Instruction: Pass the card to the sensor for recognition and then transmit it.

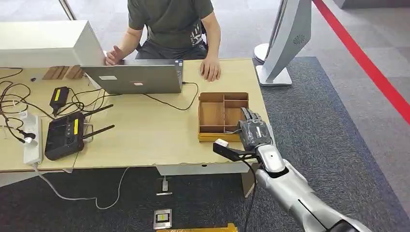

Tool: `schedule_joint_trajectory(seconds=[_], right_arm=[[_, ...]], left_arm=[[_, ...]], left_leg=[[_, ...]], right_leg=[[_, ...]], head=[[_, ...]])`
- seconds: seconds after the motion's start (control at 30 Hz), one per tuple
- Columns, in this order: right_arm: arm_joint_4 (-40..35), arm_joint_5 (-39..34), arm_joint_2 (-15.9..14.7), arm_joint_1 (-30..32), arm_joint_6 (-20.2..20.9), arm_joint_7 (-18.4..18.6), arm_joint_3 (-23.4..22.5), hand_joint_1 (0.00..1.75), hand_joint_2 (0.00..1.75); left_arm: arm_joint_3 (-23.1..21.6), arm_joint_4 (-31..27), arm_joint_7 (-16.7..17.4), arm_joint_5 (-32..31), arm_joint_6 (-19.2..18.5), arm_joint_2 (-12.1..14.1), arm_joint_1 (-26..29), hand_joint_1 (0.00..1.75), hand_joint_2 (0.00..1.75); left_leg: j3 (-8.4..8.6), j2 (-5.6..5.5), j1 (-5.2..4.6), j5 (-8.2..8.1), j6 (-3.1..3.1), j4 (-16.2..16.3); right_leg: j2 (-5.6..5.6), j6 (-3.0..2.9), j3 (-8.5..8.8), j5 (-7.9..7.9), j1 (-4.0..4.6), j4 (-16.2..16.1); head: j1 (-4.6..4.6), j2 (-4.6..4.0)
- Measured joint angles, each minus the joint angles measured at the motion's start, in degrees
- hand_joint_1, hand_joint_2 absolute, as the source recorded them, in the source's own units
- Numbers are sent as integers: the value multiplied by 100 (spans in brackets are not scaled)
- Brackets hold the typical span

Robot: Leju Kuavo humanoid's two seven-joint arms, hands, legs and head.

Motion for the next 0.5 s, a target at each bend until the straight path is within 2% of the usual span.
schedule_joint_trajectory(seconds=[0.03,0.07,0.2,0.27,0.33,0.5], right_arm=[[0,0,0,0,2,11,0,162,175],[0,2,-2,0,15,24,0,175,175],[0,15,-11,-7,33,77,0,175,175],[0,15,-15,-11,35,77,-2,168,175],[0,15,-15,-10,31,77,-2,175,175],[13,11,-9,7,-6,53,0,175,175]], left_arm=[[0,0,0,0,0,0,0,0,0],[0,0,0,0,0,0,0,0,0],[0,0,0,0,2,0,0,0,0],[0,0,0,2,15,0,0,0,0],[0,0,0,2,15,0,0,0,0],[0,0,4,2,15,0,0,0,0]], left_leg=[[0,0,0,0,0,0],[0,0,0,0,0,0],[0,0,0,0,0,0],[0,0,0,0,0,0],[0,0,0,0,0,0],[0,0,0,0,0,0]], right_leg=[[0,0,0,0,0,0],[0,0,0,0,0,0],[0,0,0,0,0,0],[0,0,0,0,0,0],[0,0,0,0,0,-1],[0,0,0,0,0,-1]], head=[[0,0],[0,0],[0,0],[0,0],[0,0],[0,0]])
